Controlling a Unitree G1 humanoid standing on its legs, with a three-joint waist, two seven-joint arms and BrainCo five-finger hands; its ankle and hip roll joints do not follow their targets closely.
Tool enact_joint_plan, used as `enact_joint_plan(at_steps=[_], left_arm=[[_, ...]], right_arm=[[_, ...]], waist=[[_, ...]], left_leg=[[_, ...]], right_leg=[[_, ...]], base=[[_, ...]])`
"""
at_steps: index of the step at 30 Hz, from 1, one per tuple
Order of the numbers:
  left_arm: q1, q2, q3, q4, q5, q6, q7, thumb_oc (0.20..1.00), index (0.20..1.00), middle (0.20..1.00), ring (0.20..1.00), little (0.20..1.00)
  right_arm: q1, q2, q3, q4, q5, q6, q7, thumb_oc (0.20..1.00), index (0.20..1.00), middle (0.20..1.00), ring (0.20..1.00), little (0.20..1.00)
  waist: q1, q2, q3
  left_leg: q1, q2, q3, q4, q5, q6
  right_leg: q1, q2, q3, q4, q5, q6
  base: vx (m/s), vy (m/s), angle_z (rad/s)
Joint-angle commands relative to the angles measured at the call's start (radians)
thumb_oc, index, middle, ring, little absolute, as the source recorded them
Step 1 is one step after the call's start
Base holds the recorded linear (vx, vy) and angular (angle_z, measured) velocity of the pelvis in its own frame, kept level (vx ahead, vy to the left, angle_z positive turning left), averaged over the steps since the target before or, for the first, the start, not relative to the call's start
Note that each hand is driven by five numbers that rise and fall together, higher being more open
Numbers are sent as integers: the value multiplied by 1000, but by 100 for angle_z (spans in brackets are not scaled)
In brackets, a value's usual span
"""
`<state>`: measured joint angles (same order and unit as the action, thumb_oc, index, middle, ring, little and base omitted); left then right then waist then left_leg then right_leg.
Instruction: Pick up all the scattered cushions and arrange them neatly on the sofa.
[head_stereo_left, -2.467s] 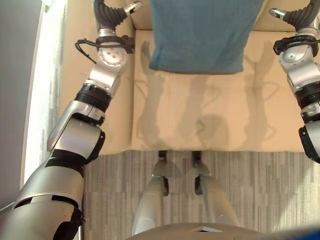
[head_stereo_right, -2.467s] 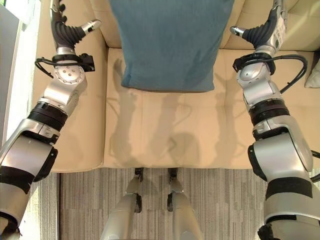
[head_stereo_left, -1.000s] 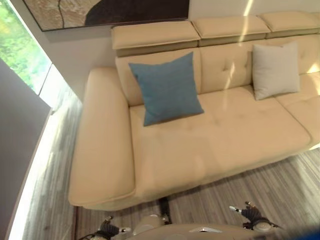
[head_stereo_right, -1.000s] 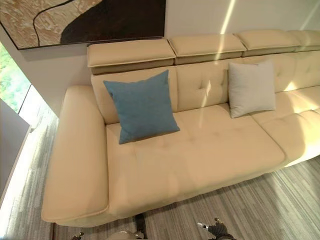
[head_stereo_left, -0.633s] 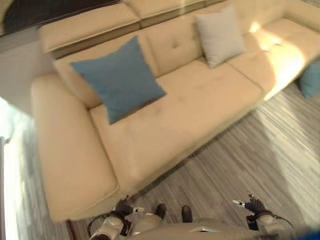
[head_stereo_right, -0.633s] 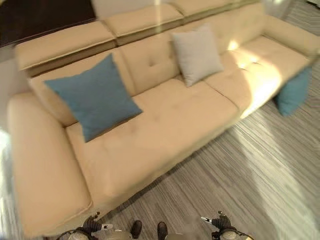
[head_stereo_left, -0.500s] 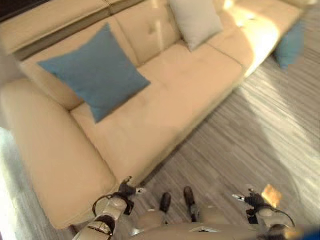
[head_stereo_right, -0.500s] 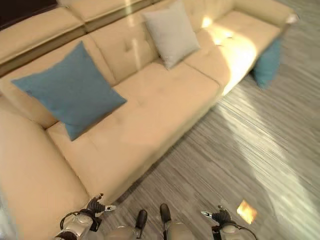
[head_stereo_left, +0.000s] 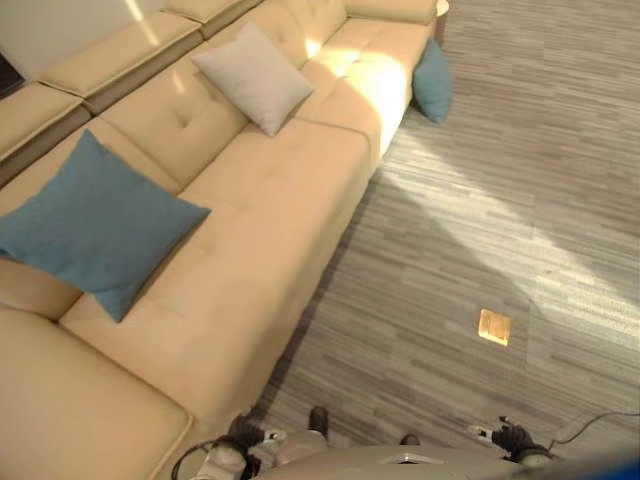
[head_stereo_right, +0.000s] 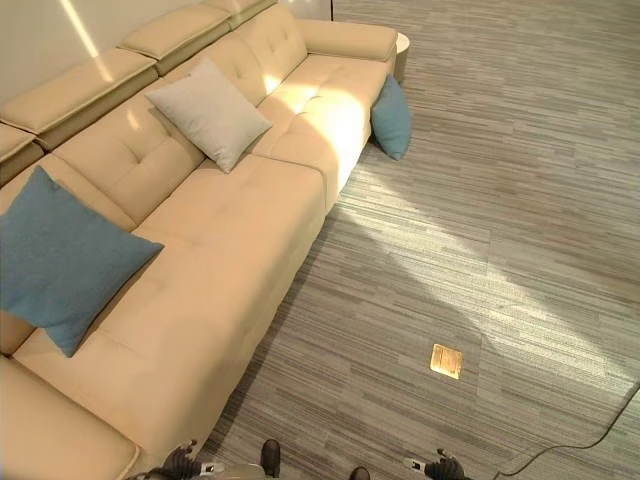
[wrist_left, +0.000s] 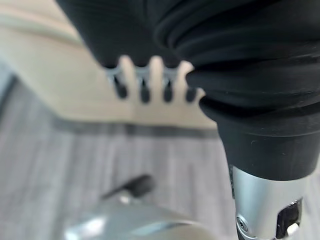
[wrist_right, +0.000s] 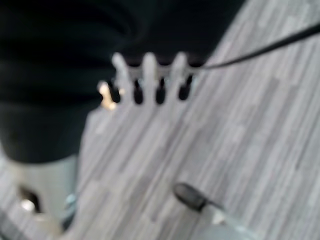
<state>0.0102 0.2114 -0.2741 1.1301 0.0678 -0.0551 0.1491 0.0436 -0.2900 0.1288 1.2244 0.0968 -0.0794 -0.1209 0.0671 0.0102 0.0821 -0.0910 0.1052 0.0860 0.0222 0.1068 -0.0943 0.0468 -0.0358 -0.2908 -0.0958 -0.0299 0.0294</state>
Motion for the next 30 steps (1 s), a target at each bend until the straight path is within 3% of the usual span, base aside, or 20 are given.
enact_joint_plan(at_steps=[1, 3, 4, 6, 10, 12, 16, 18, 20, 23, 26, 28, 30], left_arm=[[-81, -11, -15, 36, -6, -16, -5, 1000, 1000, 1000, 1000, 1000], [-84, -12, -11, 42, -22, -14, 0, 1000, 1000, 1000, 1000, 1000], [-85, -8, -10, 42, -28, -14, -1, 1000, 1000, 1000, 1000, 1000], [-89, -10, -10, 55, -27, -12, -3, 1000, 1000, 1000, 1000, 1000], [-77, -8, 9, 75, -34, -9, -4, 1000, 1000, 1000, 1000, 1000], [-80, -1, 19, 70, -41, -6, -4, 1000, 1000, 1000, 1000, 1000], [-89, 17, 11, 61, -47, -4, -5, 1000, 1000, 1000, 1000, 1000], [-91, 18, 14, 65, -57, -7, 4, 1000, 1000, 1000, 1000, 1000], [-92, 14, 20, 68, -63, -9, 10, 1000, 1000, 1000, 1000, 1000], [-110, 4, 13, 81, -63, -10, 16, 1000, 1000, 1000, 1000, 1000], [-105, -12, 19, 101, -72, -20, 26, 1000, 1000, 1000, 1000, 1000], [-108, -27, 17, 106, -94, -19, 35, 1000, 1000, 1000, 1000, 1000], [-111, -38, 9, 104, -102, -21, 37, 1000, 1000, 1000, 1000, 1000]], right_arm=[[-51, -17, 19, 6, 37, -27, -10, 1000, 1000, 1000, 1000, 1000], [-61, -11, 28, 11, 36, -27, -7, 1000, 1000, 1000, 1000, 1000], [-62, -13, 31, 13, 32, -27, -6, 1000, 1000, 1000, 1000, 1000], [-60, -9, 32, 14, 33, -27, -6, 1000, 1000, 1000, 1000, 1000], [-62, -3, 30, 21, 38, -23, -2, 1000, 1000, 1000, 1000, 1000], [-77, 3, 32, 22, 32, -20, 3, 1000, 1000, 1000, 1000, 1000], [-96, -3, 35, 12, 29, -17, 8, 1000, 1000, 1000, 1000, 1000], [-79, 8, 54, -5, 9, -23, 3, 1000, 1000, 1000, 1000, 1000], [-73, 16, 70, -10, -2, -20, 2, 1000, 1000, 1000, 1000, 1000], [-77, 22, 86, -12, -23, -20, -7, 1000, 1000, 1000, 1000, 1000], [-49, 51, 116, -16, -40, -23, -11, 1000, 1000, 1000, 1000, 1000], [-47, 56, 122, -10, -46, -26, -22, 1000, 1000, 1000, 1000, 1000], [-41, 57, 122, -14, -35, -30, -30, 1000, 1000, 1000, 1000, 1000]], waist=[[39, -38, 58], [66, -45, 61], [71, -45, 58], [67, -43, 55], [76, -32, 46], [86, -21, 49], [66, -14, 69], [53, -7, 64], [45, -4, 65], [-1, -7, 70], [-31, -8, 51], [-46, -4, 38], [-50, -5, 45]], left_leg=[[26, -130, -136, 68, -135, 28], [4, -187, -268, 58, -137, 38], [-7, -196, -279, 42, -124, 39], [-21, -209, -253, 36, -107, 44], [21, -211, -256, 54, -134, 65], [46, -213, -258, 60, -156, 90], [72, -206, -283, 73, -173, 120], [116, -189, -283, 41, -194, 120], [131, -183, -276, 25, -202, 119], [177, -174, -292, 2, -220, 106], [207, -147, -302, 7, -223, 78], [194, -121, -290, 57, -176, 44], [138, -111, -266, 182, -103, 11]], right_leg=[[-45, -36, 75, 52, 52, 101], [-43, -23, 112, 46, 55, 100], [-37, -18, 123, 40, 57, 101], [-32, -8, 132, 49, 56, 99], [-28, -3, 175, 111, 17, 91], [-74, -10, 187, 256, 0, 108], [-183, -16, 207, 492, 51, 156], [-232, -52, 172, 425, 43, 129], [-238, -59, 166, 369, 57, 119], [-280, -53, 225, 183, 119, 128], [-252, -38, 260, 152, 127, 122], [-228, -25, 257, 134, 125, 105], [-187, -29, 238, 112, 118, 91]], base=[[53, -140, -31], [61, -105, -61], [108, -78, -94], [137, -37, -66], [163, 49, -42], [146, 105, -64], [134, 32, -57], [268, -38, 1], [144, -66, -19], [275, -136, -22], [285, -181, 23], [234, -201, 54], [171, -204, 41]])
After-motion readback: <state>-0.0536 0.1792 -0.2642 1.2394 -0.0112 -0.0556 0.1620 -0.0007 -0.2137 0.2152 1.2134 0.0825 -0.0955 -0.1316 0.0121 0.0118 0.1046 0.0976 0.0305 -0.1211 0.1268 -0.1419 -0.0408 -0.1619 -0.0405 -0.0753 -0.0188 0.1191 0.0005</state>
